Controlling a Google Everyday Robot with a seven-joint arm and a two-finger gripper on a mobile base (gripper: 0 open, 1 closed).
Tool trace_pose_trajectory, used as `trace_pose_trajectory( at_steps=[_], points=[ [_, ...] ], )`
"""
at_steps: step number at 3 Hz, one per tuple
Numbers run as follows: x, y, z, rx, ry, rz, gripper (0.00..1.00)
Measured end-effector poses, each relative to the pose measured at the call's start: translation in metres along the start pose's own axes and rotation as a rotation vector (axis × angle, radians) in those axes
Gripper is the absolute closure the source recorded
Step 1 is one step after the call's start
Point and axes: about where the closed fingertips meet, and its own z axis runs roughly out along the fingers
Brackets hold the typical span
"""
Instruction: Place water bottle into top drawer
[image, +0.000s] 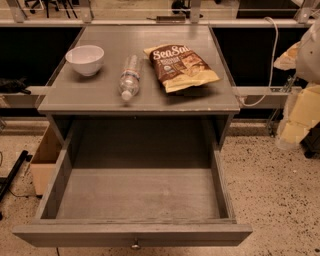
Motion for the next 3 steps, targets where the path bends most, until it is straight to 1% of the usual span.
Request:
trace_pose_trajectory(
  at_steps=[1,2,3],
  points=[
    [0.000,0.000,0.000,0.000,0.000,0.000,0.00],
    [-0.004,-0.003,-0.004,0.032,0.006,-0.007,0.00],
    [-0.012,-0.018,-0.005,0.067,0.024,-0.023,0.00]
  ],
)
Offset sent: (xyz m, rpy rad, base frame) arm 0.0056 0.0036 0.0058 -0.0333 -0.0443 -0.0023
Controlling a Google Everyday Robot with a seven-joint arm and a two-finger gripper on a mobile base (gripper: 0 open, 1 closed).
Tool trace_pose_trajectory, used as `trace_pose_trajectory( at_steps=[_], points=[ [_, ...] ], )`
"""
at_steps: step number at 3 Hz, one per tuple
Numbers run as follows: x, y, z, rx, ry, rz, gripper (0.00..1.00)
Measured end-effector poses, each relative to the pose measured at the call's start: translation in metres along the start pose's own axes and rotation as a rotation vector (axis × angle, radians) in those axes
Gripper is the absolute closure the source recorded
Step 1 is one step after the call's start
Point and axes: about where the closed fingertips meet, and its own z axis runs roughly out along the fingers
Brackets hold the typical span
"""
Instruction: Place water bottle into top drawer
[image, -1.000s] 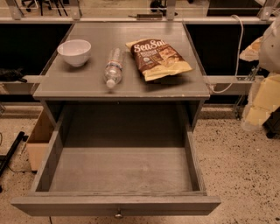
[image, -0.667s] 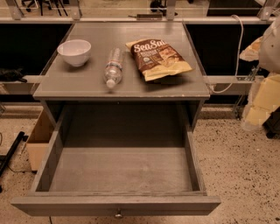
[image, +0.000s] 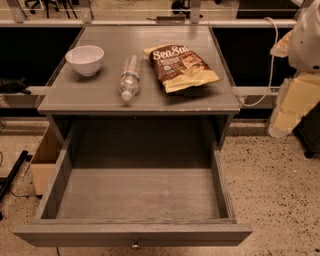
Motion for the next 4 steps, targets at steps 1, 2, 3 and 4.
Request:
trace_pose_trajectory(
  at_steps=[1,2,3,4],
  points=[
    [-0.007,-0.012,0.002,0.015,0.012,-0.013,0.00],
    [-0.017,-0.033,0.006,0.020,0.022,-0.033,0.00],
    [-0.055,-0.081,0.019,0.044,0.024,-0.081,0.00],
    [-0.056,-0.081,0.019,0.045,0.024,-0.081,0.00]
  ],
)
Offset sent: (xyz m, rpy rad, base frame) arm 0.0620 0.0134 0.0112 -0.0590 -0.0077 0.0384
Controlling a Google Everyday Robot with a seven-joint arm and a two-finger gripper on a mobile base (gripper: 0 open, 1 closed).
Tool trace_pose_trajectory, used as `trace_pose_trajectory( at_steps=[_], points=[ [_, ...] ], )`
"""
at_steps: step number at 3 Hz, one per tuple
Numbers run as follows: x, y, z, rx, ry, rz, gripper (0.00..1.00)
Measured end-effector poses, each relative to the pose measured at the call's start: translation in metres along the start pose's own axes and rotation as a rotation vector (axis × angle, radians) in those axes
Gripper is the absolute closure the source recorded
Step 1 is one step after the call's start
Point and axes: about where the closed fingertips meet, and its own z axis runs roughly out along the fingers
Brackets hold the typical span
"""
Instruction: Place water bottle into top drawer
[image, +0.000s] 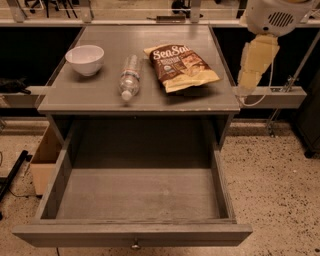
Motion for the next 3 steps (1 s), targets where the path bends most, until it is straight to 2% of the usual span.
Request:
trace_pose_trajectory(
  at_steps=[1,3],
  points=[
    [-0.014,-0.011,0.010,0.012,0.023,-0.016,0.00],
    [-0.061,-0.043,0.050,0.006,0.063,-0.104,0.00]
  ],
)
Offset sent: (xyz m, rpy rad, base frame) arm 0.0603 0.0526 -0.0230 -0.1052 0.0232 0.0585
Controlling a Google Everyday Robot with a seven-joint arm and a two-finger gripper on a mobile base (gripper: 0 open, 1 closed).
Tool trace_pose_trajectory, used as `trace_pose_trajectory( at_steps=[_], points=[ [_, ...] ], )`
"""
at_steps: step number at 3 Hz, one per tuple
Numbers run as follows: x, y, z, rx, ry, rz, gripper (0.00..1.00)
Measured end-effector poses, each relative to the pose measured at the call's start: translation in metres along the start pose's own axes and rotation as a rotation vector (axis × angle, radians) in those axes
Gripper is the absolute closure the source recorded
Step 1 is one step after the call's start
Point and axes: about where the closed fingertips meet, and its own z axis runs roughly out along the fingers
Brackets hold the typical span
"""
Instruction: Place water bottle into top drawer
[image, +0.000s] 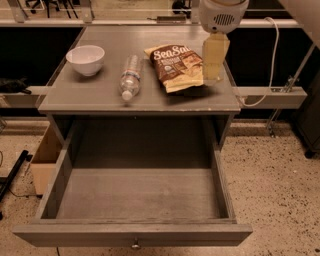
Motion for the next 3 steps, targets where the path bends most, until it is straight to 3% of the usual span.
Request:
trace_pose_trajectory(
  at_steps=[1,3],
  points=[
    [-0.048,-0.008,0.013,0.005,-0.021,-0.099,0.00],
    [-0.051,-0.025,0.016,0.023,-0.029,-0.101,0.00]
  ],
)
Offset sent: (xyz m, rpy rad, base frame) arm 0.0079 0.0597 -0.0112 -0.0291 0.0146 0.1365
